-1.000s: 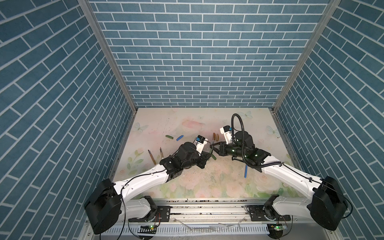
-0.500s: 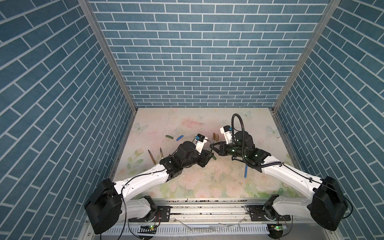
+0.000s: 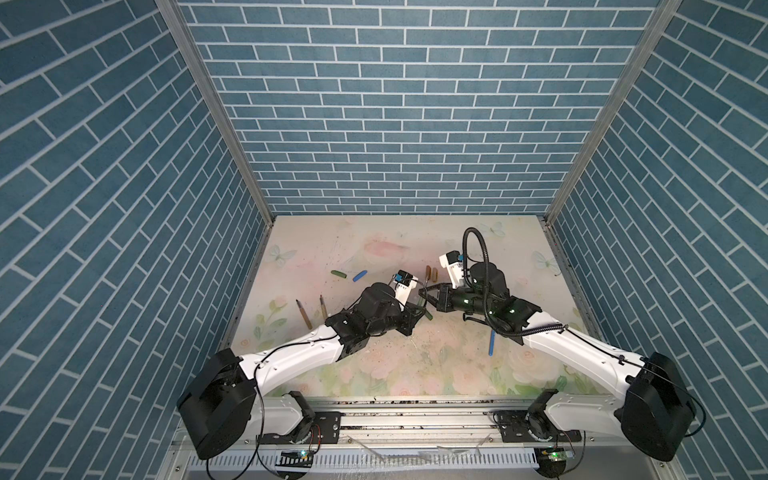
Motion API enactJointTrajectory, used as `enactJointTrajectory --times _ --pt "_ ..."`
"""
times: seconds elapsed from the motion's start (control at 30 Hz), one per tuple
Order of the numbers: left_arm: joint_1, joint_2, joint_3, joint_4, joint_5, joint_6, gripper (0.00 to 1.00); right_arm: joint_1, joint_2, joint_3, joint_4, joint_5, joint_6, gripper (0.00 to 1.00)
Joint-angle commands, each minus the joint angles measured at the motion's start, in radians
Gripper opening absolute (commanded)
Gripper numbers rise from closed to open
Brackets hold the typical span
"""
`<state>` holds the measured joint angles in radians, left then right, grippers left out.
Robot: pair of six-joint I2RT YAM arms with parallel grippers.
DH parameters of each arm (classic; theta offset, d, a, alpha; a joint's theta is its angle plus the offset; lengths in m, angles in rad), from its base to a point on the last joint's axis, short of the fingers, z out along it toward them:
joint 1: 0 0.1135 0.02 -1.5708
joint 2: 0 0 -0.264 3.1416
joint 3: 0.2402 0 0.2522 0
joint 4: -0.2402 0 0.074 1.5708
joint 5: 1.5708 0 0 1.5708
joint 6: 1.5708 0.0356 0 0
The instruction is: Insert the pens into the pen caps
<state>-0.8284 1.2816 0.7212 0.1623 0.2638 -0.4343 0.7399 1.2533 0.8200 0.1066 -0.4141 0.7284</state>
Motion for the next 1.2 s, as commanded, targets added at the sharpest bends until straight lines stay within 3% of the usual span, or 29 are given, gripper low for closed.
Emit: enactJointTrajectory --times 0.0,0.17,0.3,0.43,0.83,0.97,1.17 --pt "0.007 -0.022 0.007 -0.010 -0.006 -0.003 0.14 0.008 -0.003 0.028 0.015 -0.018 0.009 0.01" --pt "0.008 -0.036 0.004 -0.030 -0.006 -0.006 0.12 0.013 -0.009 0.031 0.000 0.001 -0.005 0.01" --pt "0.008 -0.044 -0.005 -0.047 -0.008 -0.008 0.23 0.015 -0.018 0.031 -0.007 0.014 -0.013 0.01" --pt "0.011 -0.055 -0.017 -0.049 -0.006 -0.009 0.25 0.016 -0.016 0.033 -0.010 0.016 -0.014 0.01" --pt "0.014 -0.058 -0.037 -0.022 0.024 -0.001 0.02 0.029 -0.013 0.039 -0.002 0.012 -0.008 0.02" --pt "0.018 -0.081 -0.054 -0.035 -0.015 0.013 0.00 0.029 -0.041 0.047 -0.038 0.019 -0.013 0.31" --pt "0.028 -0.213 -0.155 0.029 -0.076 0.024 0.00 0.028 -0.137 0.091 -0.284 0.065 -0.089 0.34"
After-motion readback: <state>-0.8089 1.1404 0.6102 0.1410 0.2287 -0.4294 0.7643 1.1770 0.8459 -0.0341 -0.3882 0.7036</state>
